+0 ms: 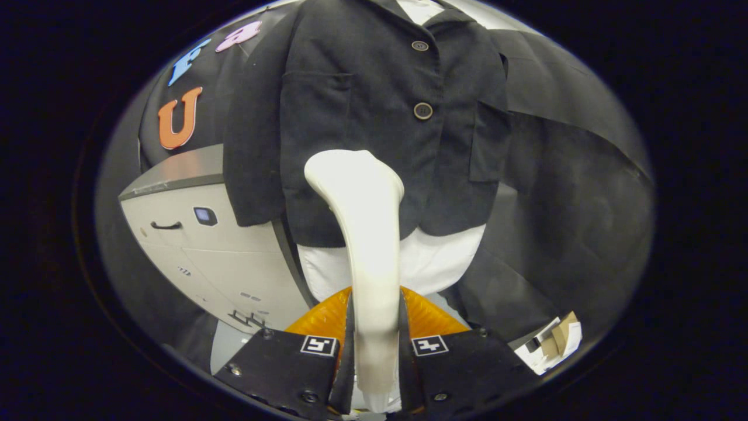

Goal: Iron the clothes twice with a garment steamer, once on the left side and once on the right side.

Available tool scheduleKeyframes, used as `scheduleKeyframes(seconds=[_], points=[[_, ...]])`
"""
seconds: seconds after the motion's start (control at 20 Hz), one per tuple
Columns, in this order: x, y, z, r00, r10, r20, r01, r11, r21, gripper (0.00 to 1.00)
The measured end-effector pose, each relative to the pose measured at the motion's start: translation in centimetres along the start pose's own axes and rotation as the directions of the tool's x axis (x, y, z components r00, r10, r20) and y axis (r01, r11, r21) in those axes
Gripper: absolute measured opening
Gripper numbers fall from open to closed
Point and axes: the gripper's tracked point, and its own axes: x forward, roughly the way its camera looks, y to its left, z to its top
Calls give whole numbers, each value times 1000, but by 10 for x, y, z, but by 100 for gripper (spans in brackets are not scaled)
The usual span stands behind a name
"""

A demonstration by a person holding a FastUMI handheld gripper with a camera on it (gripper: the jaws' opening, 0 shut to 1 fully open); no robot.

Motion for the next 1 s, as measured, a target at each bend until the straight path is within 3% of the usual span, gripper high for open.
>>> scheduleKeyframes(seconds=[0.45,1.0], points=[[-11,-10,-11,1000,-1,-29,2,999,50,34],[-108,-82,83,987,-14,161,-23,974,227,34]])
